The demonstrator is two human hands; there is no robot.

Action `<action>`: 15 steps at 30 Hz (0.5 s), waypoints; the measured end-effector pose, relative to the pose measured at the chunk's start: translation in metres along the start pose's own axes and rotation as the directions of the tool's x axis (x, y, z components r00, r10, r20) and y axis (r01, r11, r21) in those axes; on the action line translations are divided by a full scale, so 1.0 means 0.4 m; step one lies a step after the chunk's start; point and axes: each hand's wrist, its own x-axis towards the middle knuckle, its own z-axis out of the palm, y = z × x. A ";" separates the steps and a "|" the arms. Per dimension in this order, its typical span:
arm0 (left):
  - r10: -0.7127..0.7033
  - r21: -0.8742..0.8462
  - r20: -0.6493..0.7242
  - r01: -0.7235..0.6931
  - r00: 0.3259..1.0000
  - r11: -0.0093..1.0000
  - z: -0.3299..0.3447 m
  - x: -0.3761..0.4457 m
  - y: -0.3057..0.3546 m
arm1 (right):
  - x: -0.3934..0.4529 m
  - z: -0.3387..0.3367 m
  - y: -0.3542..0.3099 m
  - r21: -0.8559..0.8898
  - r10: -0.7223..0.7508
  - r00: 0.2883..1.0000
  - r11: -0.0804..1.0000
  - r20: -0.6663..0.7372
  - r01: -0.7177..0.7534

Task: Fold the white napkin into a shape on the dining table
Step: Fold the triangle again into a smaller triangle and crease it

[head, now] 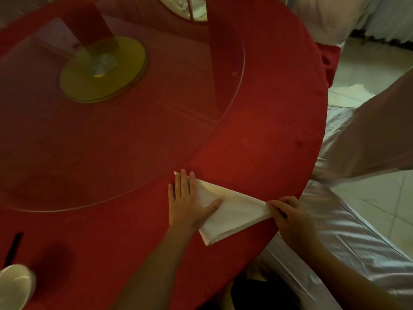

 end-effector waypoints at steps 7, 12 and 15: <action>0.104 -0.064 -0.035 -0.106 0.994 0.992 -0.027 -0.076 -0.009 | 0.013 -0.040 -0.043 -0.070 0.009 1.000 0.998 0.018 -0.007; 0.195 -0.059 -0.043 -0.197 0.980 0.979 -0.018 -0.210 0.016 | 0.088 -0.004 -0.167 -0.074 -0.416 0.886 0.896 0.203 0.438; 0.176 -0.030 -0.034 -0.177 0.984 0.984 -0.009 -0.242 0.028 | 0.147 0.096 -0.252 -0.012 -0.514 0.710 0.806 0.482 0.592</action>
